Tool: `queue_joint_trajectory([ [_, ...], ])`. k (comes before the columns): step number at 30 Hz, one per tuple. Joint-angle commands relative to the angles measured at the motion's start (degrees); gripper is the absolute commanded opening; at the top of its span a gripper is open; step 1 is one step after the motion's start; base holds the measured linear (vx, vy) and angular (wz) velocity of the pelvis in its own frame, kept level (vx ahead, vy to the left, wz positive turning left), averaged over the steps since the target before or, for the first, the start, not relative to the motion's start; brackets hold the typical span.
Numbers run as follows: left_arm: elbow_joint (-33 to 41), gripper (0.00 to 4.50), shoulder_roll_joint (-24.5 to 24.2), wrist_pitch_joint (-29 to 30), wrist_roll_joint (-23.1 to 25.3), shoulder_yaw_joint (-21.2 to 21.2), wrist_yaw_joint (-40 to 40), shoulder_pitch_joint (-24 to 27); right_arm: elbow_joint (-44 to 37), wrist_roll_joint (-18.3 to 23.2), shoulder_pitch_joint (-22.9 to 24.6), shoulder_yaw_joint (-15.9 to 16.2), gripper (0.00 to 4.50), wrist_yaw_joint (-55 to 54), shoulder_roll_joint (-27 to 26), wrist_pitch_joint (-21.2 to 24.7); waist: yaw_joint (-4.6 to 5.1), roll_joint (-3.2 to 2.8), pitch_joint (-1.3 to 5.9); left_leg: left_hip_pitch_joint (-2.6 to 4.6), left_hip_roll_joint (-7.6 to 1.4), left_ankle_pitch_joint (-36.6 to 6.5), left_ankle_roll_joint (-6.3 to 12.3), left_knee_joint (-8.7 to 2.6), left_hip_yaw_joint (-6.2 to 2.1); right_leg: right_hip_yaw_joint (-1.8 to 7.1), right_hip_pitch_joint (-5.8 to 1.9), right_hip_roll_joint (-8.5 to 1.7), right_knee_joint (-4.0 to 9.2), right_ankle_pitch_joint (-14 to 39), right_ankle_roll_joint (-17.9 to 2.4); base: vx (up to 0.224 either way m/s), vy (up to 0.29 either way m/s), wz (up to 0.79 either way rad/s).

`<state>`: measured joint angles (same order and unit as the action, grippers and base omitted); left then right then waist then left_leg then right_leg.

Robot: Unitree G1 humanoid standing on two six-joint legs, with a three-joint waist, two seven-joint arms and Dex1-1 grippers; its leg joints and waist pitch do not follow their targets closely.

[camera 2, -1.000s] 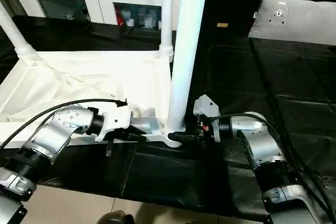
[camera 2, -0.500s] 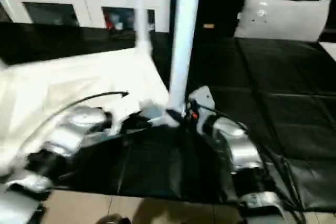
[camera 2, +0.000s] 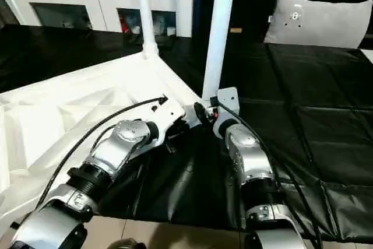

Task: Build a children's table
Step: Rotate leg to tighten

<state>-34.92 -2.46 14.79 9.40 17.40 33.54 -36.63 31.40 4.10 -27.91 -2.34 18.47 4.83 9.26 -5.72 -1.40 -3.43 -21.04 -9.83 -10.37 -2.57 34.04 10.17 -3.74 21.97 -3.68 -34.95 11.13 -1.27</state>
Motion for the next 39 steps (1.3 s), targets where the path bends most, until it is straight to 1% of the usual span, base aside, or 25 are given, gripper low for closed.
queue_joint_trajectory([
  [1,1.14,0.00,-0.54,-2.06,-0.03,0.51,0.49,-0.45,-0.48,1.42,2.26,1.42,4.17,4.91,-0.09,-1.02,-0.05,0.66,3.53,0.63,-3.41,-14.16,1.60,-4.55,-1.55,3.10,-1.84,-5.66,5.52,18.38,-9.00,0.000,0.000,0.00],
  [2,1.13,0.00,-0.66,-2.11,-0.04,0.50,0.60,-0.43,-0.58,1.54,2.31,1.36,4.23,5.16,0.03,-1.09,-0.04,0.65,3.56,0.53,-3.44,-14.29,1.66,-4.64,-1.62,3.09,-1.95,-5.58,5.45,18.21,-8.73,0.000,0.000,0.00],
  [3,1.12,0.00,-0.98,-2.23,-0.06,0.50,0.87,-0.38,-0.81,1.83,2.43,1.21,4.23,5.79,0.31,-1.25,-0.05,0.57,3.53,0.55,-3.45,-14.40,1.72,-4.68,-1.64,3.08,-1.91,-5.55,5.44,18.10,-8.74,0.000,0.000,0.00],
  [4,1.00,0.00,-1.78,-2.63,0.06,0.66,1.61,-0.28,-1.65,2.71,2.75,1.00,4.28,7.90,1.18,-1.80,-0.01,0.61,3.51,0.56,-3.45,-14.67,1.79,-4.67,-1.60,3.11,-1.86,-5.57,5.51,17.97,-8.99,0.000,0.000,0.00],
  [5,0.91,0.00,-2.54,-3.01,0.18,0.77,2.29,-0.16,-2.56,3.31,3.10,1.02,4.39,10.00,2.26,-2.50,-0.04,0.55,3.53,0.49,-3.39,-14.52,1.83,-4.62,-1.59,3.10,-2.04,-5.63,5.54,17.90,-8.96,0.000,0.000,0.00],
  [7,0.86,0.00,-2.85,-3.18,0.23,0.80,2.56,-0.12,-2.93,3.52,3.23,1.06,4.39,10.84,2.72,-2.80,0.05,0.61,3.52,0.43,-3.41,-14.00,2.11,-4.64,-1.62,3.06,-2.06,-5.57,5.41,17.49,-9.15,0.000,0.000,0.00],
  [8,0.75,0.00,-3.70,-3.71,0.39,1.06,3.47,0.04,-3.60,3.52,3.56,1.55,4.39,13.30,4.49,-3.57,0.06,0.50,3.50,0.42,-3.34,-13.96,2.19,-4.57,-1.58,3.04,-2.03,-5.59,5.51,17.96,-9.20,0.000,0.000,0.00],
  [9,0.75,0.00,-3.70,-3.71,0.39,1.06,3.47,0.04,-3.60,3.52,3.56,1.55,4.39,13.30,4.49,-3.57,0.14,0.62,3.47,0.38,-3.35,-13.99,2.27,-4.57,-1.55,3.04,-2.09,-5.55,5.58,18.21,-9.12,0.000,0.000,0.00],
  [10,0.80,0.00,-5.49,-5.25,0.33,1.59,6.09,0.54,-4.10,3.74,3.94,2.15,4.39,18.90,8.41,-5.14,0.07,0.66,3.51,0.37,-3.34,-13.70,2.42,-4.51,-1.58,3.00,-2.16,-5.59,5.60,18.38,-9.06,0.000,0.000,0.00],
  [12,1.04,0.00,-6.65,-5.73,-0.04,1.85,8.01,0.93,-4.15,4.12,4.06,2.28,4.39,22.96,11.03,-6.19,-0.06,0.80,3.61,0.14,-3.32,-12.46,3.14,-4.28,-1.48,3.04,-2.37,-5.61,5.44,17.06,-9.12,0.000,0.000,0.00],
  [13,1.12,0.00,-8.02,-7.09,-0.08,2.49,9.93,1.16,-4.13,4.49,3.90,2.30,4.39,26.48,13.32,-6.60,0.02,0.78,3.63,0.00,-3.28,-11.52,3.56,-4.25,-1.47,2.99,-2.41,-5.48,5.23,16.00,-9.40,0.000,0.000,0.00],
  [14,1.15,0.00,-8.74,-7.67,-0.18,2.77,11.12,1.29,-4.24,4.69,3.81,2.56,4.39,28.67,14.56,-6.96,-0.01,0.68,3.73,0.03,-3.35,-11.20,4.01,-4.10,-1.42,2.97,-2.45,-5.52,5.16,14.96,-9.90,0.000,0.000,0.00],
  [16,1.42,0.00,-10.40,-9.92,-0.39,3.63,14.40,1.70,-4.17,4.33,3.49,3.32,4.39,32.05,17.03,-7.60,-0.08,0.71,3.84,0.05,-3.43,-10.24,4.68,-3.96,-1.43,2.91,-2.42,-5.41,4.90,12.54,-10.83,0.000,0.000,0.00],
  [18,1.66,0.00,-11.43,-10.51,-0.48,4.12,16.44,1.95,-4.11,4.05,3.15,3.71,4.39,33.74,18.18,-8.17,-0.06,0.52,3.81,0.17,-3.49,-9.96,4.77,-3.94,-1.33,2.87,-2.33,-5.34,4.73,11.29,-11.87,0.000,0.000,0.00],
  [19,1.69,0.00,-12.24,-11.54,-0.37,4.58,17.72,2.06,-3.90,4.00,2.83,3.96,4.39,34.77,18.87,-8.73,-0.06,0.53,3.85,0.19,-3.53,-9.86,4.84,-3.92,-1.32,2.84,-2.34,-5.29,4.65,10.75,-12.32,0.000,0.000,0.00],
  [22,2.59,0.00,-15.74,-15.69,-0.61,6.66,24.68,2.72,-3.13,3.85,1.75,5.73,4.39,40.40,21.64,-10.96,-0.30,0.44,3.99,0.19,-3.73,-9.55,5.06,-3.88,-1.40,2.73,-2.40,-5.34,4.33,8.96,-13.29,0.000,0.000,0.00],
  [24,2.81,0.00,-16.52,-16.47,-0.61,7.11,26.07,2.78,-3.03,3.96,1.57,6.11,4.39,41.94,22.08,-11.21,-0.49,0.36,3.88,0.23,-3.82,-9.78,5.11,-3.83,-1.24,2.81,-2.27,-5.29,4.18,8.39,-13.65,0.000,0.000,0.00],
  [25,3.61,0.00,-17.91,-17.85,-1.02,7.80,28.94,3.04,-3.25,4.45,1.31,6.95,4.39,45.05,22.74,-11.34,-0.63,0.36,3.87,0.34,-3.84,-10.18,5.07,-3.84,-1.19,2.80,-2.26,-5.26,4.24,8.70,-13.74,0.000,0.000,0.00],
  [27,4.53,0.00,-19.16,-18.69,-1.50,8.33,31.68,3.28,-3.67,4.70,1.22,8.07,4.39,47.91,23.34,-11.63,-1.05,0.30,3.81,0.40,-3.93,-10.91,4.84,-3.90,-1.16,2.81,-2.15,-5.32,4.24,9.80,-13.78,0.000,0.000,0.00],
  [29,5.56,0.00,-20.35,-19.41,-2.00,8.82,34.25,3.57,-3.86,4.11,1.19,9.12,4.39,49.48,23.72,-12.08,-1.31,0.29,3.75,0.49,-4.10,-11.53,4.24,-4.06,-1.22,2.84,-2.08,-5.41,4.25,11.09,-13.62,0.000,0.000,0.00],
  [32,5.88,0.00,-20.84,-19.82,-2.45,8.93,35.57,3.64,-3.74,3.98,1.07,9.59,4.39,50.56,23.84,-12.24,-1.65,0.20,3.78,0.70,-4.16,-12.18,3.54,-4.13,-1.19,2.91,-1.93,-5.39,4.20,11.20,-13.70,0.000,0.000,0.00],
  [33,6.26,0.00,-21.31,-20.14,-2.67,9.11,36.51,3.73,-4.04,4.37,1.16,10.16,4.39,51.73,23.97,-11.80,-1.69,0.36,3.74,0.64,-4.11,-12.17,3.54,-4.11,-1.17,2.92,-1.99,-5.38,4.18,11.04,-13.71,0.000,0.000,0.00],
  [37,7.48,0.00,-22.65,-21.02,-3.10,9.72,39.64,4.11,-5.21,5.02,1.90,11.99,4.39,55.46,24.16,-10.83,-2.20,0.35,3.85,0.52,-4.13,-10.99,3.93,-4.06,-1.18,2.96,-2.08,-5.42,3.97,10.07,-13.51,0.000,0.000,0.00],
  [38,7.81,0.00,-22.82,-21.09,-3.13,9.85,40.07,4.19,-5.22,5.00,1.99,12.29,4.22,55.79,24.01,-10.77,-2.30,0.35,3.88,0.59,-4.12,-10.69,4.02,-4.00,-1.13,2.97,-1.96,-5.37,3.92,9.64,-13.61,0.000,0.000,0.00],
  [39,8.26,0.00,-22.93,-20.99,-3.14,10.00,40.45,4.28,-5.07,5.07,1.97,12.45,4.22,55.98,23.78,-10.65,-2.32,0.34,3.86,0.58,-4.13,-10.63,4.03,-3.99,-1.14,2.96,-1.96,-5.38,3.92,9.63,-13.67,0.000,0.000,0.00],
])
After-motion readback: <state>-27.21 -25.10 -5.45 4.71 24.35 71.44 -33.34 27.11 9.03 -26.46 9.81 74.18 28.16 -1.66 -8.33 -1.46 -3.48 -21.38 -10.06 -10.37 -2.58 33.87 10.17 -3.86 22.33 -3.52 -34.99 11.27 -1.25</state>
